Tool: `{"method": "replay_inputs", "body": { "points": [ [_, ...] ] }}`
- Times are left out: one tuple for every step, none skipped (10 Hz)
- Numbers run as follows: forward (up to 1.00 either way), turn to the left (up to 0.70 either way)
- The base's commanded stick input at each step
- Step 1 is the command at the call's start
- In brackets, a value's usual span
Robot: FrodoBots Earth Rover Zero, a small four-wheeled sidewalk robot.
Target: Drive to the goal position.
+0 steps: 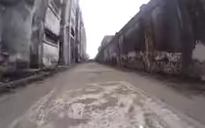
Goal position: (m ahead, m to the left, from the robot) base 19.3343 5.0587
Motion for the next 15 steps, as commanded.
{"method": "replay_inputs", "body": {
  "points": [
    [0.50, 0.00],
    [0.50, 0.00],
    [0.50, 0.00],
    [0.50, 0.00],
    [0.50, 0.00],
    [0.50, 0.00],
    [0.50, 0.00],
    [0.50, 0.00],
    [0.50, 0.00],
    [0.50, 0.00],
    [0.50, 0.00],
    [0.50, 0.00],
    [0.50, 0.00],
    [0.50, 0.00],
    [0.50, 0.00]
  ]
}}
